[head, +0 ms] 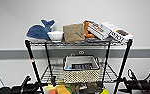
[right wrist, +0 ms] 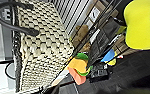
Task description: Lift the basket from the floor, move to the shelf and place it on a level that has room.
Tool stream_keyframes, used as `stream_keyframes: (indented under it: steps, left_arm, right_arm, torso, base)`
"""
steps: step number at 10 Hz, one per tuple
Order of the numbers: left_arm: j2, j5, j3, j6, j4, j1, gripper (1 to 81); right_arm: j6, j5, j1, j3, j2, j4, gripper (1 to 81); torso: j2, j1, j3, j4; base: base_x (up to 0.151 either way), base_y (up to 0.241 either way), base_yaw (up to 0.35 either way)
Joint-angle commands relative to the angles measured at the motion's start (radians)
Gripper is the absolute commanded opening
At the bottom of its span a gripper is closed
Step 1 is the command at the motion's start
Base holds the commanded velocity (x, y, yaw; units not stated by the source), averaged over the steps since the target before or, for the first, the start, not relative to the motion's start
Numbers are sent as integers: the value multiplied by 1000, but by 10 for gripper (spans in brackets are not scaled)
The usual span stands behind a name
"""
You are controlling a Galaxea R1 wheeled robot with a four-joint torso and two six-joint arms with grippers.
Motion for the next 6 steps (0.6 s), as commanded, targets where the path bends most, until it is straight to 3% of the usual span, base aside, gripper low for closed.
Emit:
stream_keyframes:
  steps: [1, 4, 6]
  left_arm:
    - [-33, -130, 42, 3, 215, 106, 811]
    - [40, -365, -52, 34, 416, 376, 811]
    - [138, -410, -180, 36, 480, 499, 811]
  right_arm:
    - [-21, 71, -35, 104, -59, -194, 811]
    - [-19, 204, -256, 76, -14, -484, 811]
    - [-19, 226, -350, 40, 26, -574, 811]
  torso:
    - [0, 0, 0, 0]
    - [0, 0, 0, 0]
    - [-1, 0, 1, 0]
  base:
    - [0, 0, 0]
    - [0, 0, 0]
    - [0, 0, 0]
